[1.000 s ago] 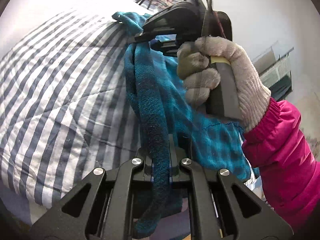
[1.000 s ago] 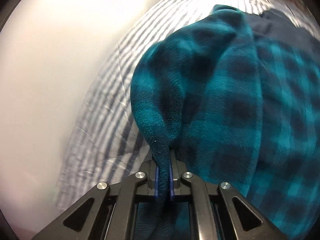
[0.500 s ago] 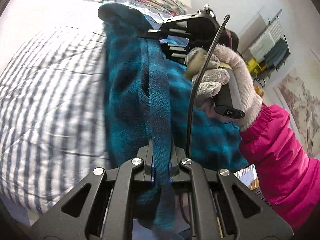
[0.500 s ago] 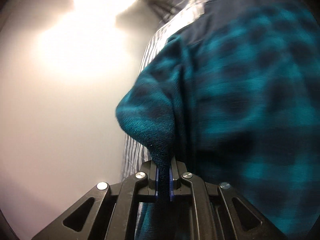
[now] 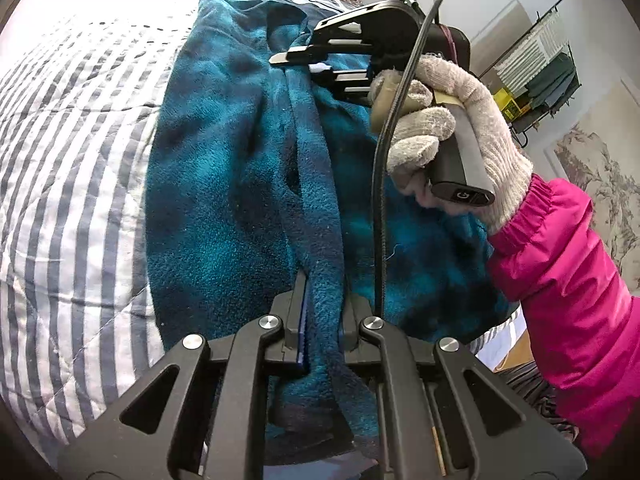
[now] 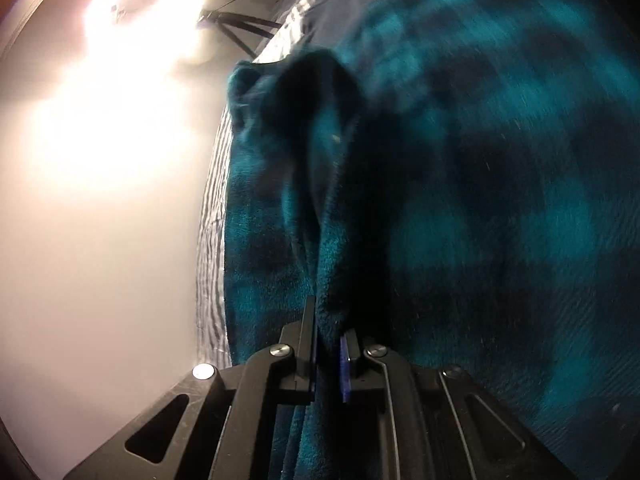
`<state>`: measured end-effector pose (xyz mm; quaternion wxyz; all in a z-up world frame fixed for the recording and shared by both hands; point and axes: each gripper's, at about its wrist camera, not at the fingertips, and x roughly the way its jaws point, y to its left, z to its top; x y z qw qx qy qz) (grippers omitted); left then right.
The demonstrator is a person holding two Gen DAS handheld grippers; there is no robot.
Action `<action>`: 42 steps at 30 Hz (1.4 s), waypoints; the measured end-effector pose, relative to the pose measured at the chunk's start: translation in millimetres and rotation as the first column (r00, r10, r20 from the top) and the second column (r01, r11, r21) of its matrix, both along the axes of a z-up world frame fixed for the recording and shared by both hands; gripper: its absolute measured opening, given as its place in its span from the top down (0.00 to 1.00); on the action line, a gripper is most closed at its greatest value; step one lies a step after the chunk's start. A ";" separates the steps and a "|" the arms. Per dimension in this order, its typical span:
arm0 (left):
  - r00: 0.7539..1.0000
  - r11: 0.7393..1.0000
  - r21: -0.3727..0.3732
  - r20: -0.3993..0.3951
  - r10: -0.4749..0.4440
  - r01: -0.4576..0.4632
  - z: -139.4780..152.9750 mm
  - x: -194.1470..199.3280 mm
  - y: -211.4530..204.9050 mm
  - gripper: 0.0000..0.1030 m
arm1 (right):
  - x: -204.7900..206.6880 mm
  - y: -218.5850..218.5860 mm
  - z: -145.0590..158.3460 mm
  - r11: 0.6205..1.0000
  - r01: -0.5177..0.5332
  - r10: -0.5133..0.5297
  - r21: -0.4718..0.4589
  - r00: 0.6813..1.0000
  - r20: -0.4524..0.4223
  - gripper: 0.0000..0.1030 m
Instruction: Fold large clothes
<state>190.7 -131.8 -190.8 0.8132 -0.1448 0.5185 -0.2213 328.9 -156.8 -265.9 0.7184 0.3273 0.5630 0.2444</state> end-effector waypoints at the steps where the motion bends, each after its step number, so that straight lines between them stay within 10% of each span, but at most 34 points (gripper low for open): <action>1: 1.000 1.000 -0.008 -0.004 0.001 -0.001 2.5 -2.3 7.4 0.89 | 0.9 1.7 6.0 0.999 -0.021 0.022 -0.035 1.000 0.020 0.88; 6: 1.000 0.998 -0.066 0.027 0.008 -0.006 22.2 -26.5 51.0 0.74 | 8.1 -9.3 38.1 0.995 -0.042 0.052 -0.095 0.993 0.108 0.55; 20: 0.990 0.985 -0.175 0.135 0.030 -0.006 49.8 -53.2 89.2 0.74 | -43.3 37.2 84.9 0.946 -0.275 0.312 -0.173 0.919 0.243 0.57; 25: 0.995 0.997 -0.077 0.093 0.024 -0.017 22.1 -22.0 68.8 0.74 | -70.0 54.4 51.7 0.890 -0.362 0.413 -0.276 0.897 0.158 0.57; 33: 0.993 0.995 0.059 0.078 -0.090 0.086 -38.5 -12.8 18.5 0.73 | -71.8 19.8 32.5 0.919 -0.285 0.326 -0.274 0.938 0.118 0.74; 36: 0.997 0.998 0.017 0.049 -0.059 0.059 -27.2 -7.5 26.1 0.73 | -84.3 10.4 59.4 0.918 -0.242 0.315 -0.313 0.926 0.208 0.62; 40: 0.993 1.000 0.020 0.120 -0.024 0.021 -2.5 -12.8 32.9 0.73 | -102.1 -25.3 93.2 0.951 -0.106 0.212 -0.289 0.908 0.363 0.18; 42: 0.986 0.999 0.027 0.163 -0.024 0.020 11.5 -18.0 30.8 0.73 | -113.8 -49.8 105.9 0.955 -0.046 0.164 -0.294 0.906 0.391 0.18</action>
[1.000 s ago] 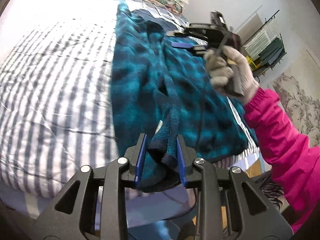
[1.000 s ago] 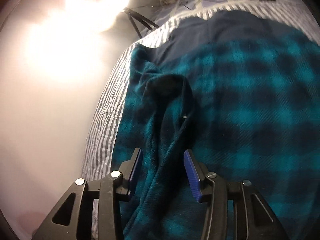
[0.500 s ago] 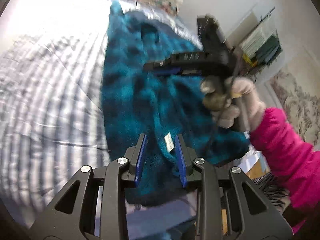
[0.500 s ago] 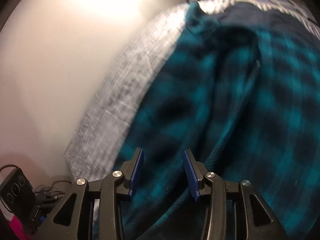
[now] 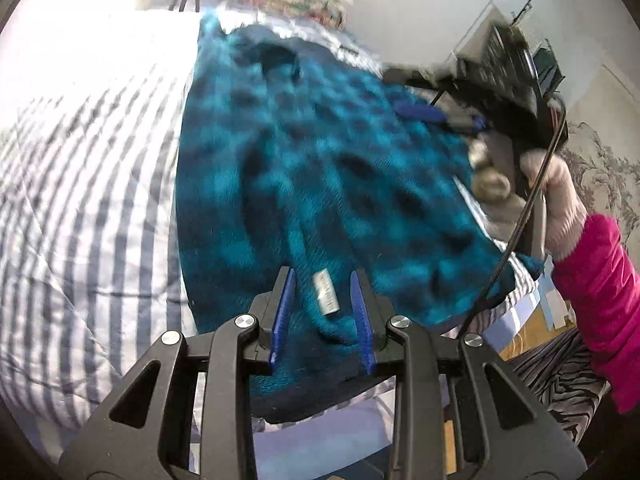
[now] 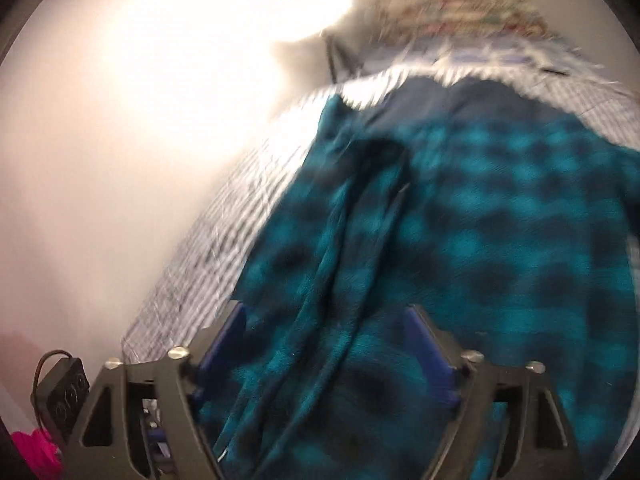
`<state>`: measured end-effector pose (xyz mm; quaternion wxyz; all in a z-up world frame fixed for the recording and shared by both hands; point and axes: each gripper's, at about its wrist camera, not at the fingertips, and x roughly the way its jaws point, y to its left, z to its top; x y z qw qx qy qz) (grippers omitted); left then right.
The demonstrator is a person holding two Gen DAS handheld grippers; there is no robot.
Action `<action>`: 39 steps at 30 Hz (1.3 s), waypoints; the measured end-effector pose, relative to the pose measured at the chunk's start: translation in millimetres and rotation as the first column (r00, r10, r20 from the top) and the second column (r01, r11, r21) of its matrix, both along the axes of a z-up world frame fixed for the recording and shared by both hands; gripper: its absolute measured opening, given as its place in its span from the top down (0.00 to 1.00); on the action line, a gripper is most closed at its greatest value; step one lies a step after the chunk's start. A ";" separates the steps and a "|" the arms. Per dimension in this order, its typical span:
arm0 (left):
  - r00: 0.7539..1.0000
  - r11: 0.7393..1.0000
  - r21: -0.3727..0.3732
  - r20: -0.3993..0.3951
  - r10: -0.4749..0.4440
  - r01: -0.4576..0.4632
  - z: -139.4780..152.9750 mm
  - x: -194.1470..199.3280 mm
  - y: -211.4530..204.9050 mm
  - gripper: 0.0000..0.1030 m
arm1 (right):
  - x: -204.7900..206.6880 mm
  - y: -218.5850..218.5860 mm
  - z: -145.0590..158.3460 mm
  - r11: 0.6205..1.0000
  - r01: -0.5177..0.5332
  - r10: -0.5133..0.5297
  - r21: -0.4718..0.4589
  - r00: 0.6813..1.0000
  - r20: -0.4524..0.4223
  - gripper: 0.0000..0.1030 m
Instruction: Fold large clothes
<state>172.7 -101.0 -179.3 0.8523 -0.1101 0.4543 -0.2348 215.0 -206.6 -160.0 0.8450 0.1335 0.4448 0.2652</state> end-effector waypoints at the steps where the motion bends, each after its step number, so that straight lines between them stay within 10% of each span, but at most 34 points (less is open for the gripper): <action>1: 1.000 1.000 0.006 0.016 -0.002 0.002 5.1 -1.4 -0.9 0.73 | -6.3 -8.3 6.8 1.000 0.027 -0.026 -0.014 1.000 0.012 0.18; 15: 0.989 0.990 0.027 0.032 -0.142 0.141 47.5 1.6 -80.3 0.56 | -97.6 -224.2 48.8 0.926 0.334 -0.337 -0.174 0.941 0.017 0.18; 25: 0.952 0.954 -0.011 -0.049 -0.301 0.301 26.6 12.9 -171.7 0.49 | -152.5 -385.5 7.9 0.805 0.579 -0.592 -0.126 0.794 -0.136 0.23; 34: 0.870 0.872 0.059 -0.130 -0.476 0.486 -10.8 -1.6 -280.4 0.44 | -147.9 -409.5 -19.4 0.805 0.575 -0.594 -0.149 0.784 -0.182 0.22; 39: 0.855 0.828 0.215 -0.106 -0.507 0.518 -37.6 -11.6 -318.8 0.34 | -149.9 -421.4 -38.1 0.794 0.583 -0.608 -0.173 0.764 -0.216 0.21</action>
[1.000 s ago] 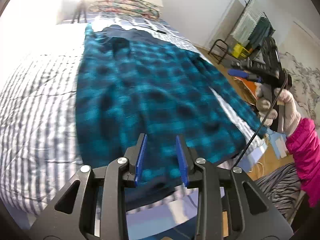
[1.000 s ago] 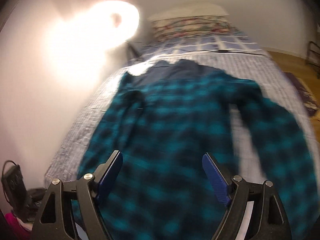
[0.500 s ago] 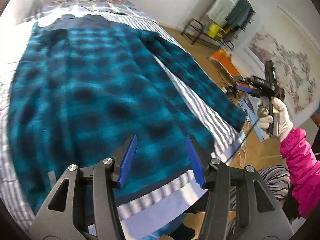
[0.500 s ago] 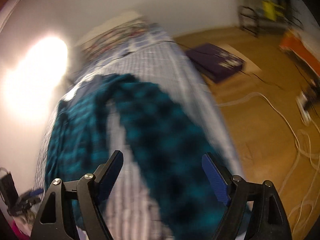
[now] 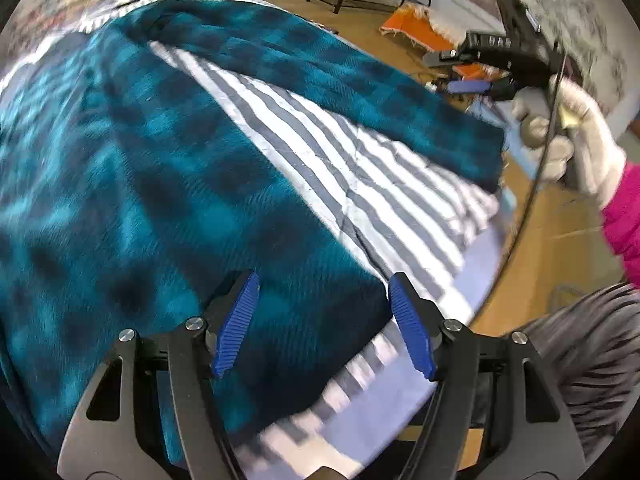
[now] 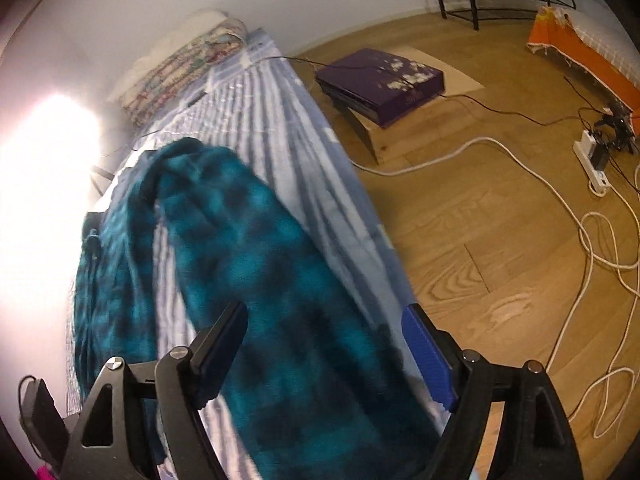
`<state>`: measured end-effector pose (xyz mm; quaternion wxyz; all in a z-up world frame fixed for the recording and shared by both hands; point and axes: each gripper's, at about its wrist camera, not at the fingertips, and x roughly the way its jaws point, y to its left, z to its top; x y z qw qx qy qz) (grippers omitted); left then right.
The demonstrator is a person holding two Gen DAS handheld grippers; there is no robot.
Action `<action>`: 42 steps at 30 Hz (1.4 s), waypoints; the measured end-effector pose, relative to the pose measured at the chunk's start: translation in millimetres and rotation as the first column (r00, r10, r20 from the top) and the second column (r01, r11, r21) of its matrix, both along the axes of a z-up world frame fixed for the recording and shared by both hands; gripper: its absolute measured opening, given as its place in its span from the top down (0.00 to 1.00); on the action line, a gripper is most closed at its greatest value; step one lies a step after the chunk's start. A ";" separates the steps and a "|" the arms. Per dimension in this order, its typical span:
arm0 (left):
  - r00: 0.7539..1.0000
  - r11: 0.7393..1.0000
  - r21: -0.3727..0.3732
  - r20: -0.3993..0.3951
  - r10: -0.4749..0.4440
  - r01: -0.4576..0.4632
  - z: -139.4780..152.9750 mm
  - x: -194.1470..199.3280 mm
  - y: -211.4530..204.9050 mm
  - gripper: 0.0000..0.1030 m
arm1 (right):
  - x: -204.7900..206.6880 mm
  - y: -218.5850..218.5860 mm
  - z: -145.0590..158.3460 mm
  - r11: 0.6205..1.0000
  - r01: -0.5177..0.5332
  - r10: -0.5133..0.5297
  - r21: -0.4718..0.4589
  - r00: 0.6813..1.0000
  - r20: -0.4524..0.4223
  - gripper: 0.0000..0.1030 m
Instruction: Fold large clothes
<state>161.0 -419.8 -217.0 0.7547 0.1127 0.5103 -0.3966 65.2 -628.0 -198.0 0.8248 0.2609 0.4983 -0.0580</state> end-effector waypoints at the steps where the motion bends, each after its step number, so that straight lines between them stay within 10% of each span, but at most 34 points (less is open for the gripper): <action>1: 1.000 1.000 0.004 0.010 -0.001 0.001 -2.7 0.4 -1.5 0.38 | -1.4 -2.9 -5.0 1.000 0.003 -0.003 0.007 1.000 -0.012 0.21; 3: 1.000 1.000 -0.019 -0.013 0.011 -0.011 -4.8 6.0 0.1 0.72 | -3.8 -5.6 -12.5 1.000 -0.003 0.004 0.013 1.000 -0.031 0.21; 6: 0.982 0.986 -0.159 -0.186 0.023 -0.053 -2.9 20.7 13.0 0.90 | -7.0 -4.6 -20.1 0.999 -0.029 0.030 0.016 0.998 -0.050 0.24; 13: 0.979 0.984 -0.172 -0.206 0.012 -0.048 9.7 18.2 26.0 0.86 | -7.4 5.7 -22.5 0.997 -0.082 0.080 -0.010 0.991 -0.109 0.95; 16: 0.979 0.973 -0.221 -0.203 0.025 -0.071 26.8 16.5 40.2 0.69 | -8.4 14.0 -6.0 0.994 -0.092 0.086 -0.059 0.992 -0.095 0.97; 24: 0.987 0.954 -0.283 -0.147 0.062 -0.102 60.0 23.0 72.6 0.69 | -12.6 49.6 45.6 0.970 -0.129 0.125 -0.206 0.992 -0.031 0.98; 35: 0.980 0.947 -0.284 -0.168 0.103 -0.148 43.8 30.6 91.0 0.69 | -28.6 48.2 74.6 0.997 -0.048 0.053 -0.066 0.995 0.079 0.98; 42: 0.954 0.910 -0.321 -0.229 0.194 -0.262 39.3 50.0 119.5 0.59 | -13.8 118.9 102.9 0.979 -0.198 0.202 -0.044 0.964 0.173 0.98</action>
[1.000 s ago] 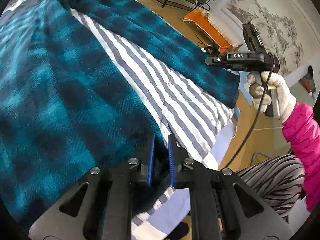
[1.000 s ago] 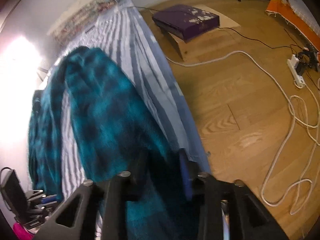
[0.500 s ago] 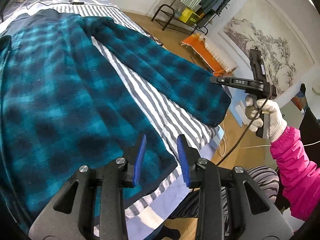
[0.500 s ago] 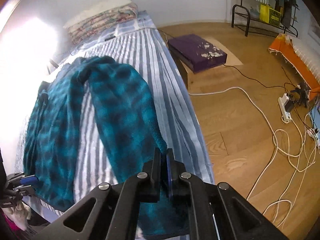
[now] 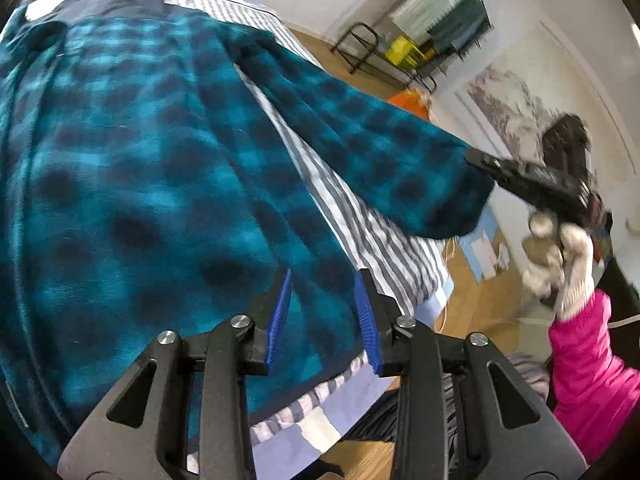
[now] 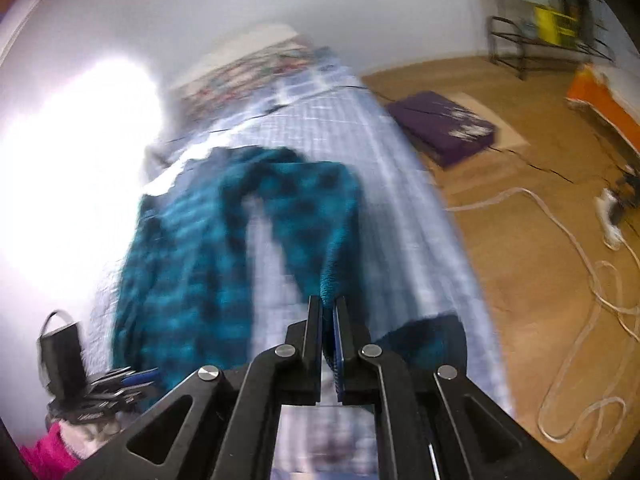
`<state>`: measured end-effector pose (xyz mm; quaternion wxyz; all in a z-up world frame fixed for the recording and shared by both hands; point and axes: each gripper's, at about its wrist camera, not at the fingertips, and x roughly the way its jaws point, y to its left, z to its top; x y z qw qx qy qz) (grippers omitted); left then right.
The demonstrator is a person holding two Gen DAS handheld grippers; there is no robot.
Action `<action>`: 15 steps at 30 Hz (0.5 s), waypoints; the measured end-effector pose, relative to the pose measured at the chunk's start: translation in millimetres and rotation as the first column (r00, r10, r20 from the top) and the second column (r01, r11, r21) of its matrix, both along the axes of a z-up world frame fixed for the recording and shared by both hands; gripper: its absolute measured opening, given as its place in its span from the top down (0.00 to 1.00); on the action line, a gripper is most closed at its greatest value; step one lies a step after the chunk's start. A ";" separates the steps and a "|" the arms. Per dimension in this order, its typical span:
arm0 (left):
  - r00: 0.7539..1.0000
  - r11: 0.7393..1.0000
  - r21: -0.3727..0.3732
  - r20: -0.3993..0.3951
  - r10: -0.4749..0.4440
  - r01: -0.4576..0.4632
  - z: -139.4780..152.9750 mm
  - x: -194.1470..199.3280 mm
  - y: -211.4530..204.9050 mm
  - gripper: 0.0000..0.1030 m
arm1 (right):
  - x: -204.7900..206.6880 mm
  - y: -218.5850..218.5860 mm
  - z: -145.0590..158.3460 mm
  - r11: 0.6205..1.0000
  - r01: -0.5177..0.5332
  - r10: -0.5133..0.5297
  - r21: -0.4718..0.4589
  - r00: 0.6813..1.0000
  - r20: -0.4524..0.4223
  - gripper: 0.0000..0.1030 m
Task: Fold large clothes
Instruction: 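Grasp the other shirt side with the right tool and fold it toward the left tool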
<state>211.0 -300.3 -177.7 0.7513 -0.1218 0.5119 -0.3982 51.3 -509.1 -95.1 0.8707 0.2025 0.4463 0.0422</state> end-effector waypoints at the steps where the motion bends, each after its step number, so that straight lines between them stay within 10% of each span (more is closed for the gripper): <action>1: 1.000 1.000 -0.015 -0.005 0.027 -0.027 0.6 4.9 8.0 0.55 | 3.9 19.0 3.9 0.999 -0.053 0.052 0.013 0.998 0.018 0.98; 7: 0.985 0.983 -0.079 -0.051 0.162 -0.166 1.5 32.0 48.2 0.50 | 22.1 122.6 -4.6 0.945 -0.319 0.318 0.076 0.948 0.021 0.98; 15: 0.972 0.971 -0.097 -0.118 0.206 -0.217 -14.6 49.8 61.7 0.47 | 24.7 244.4 -57.0 0.773 -0.629 0.634 0.076 0.768 -0.091 0.92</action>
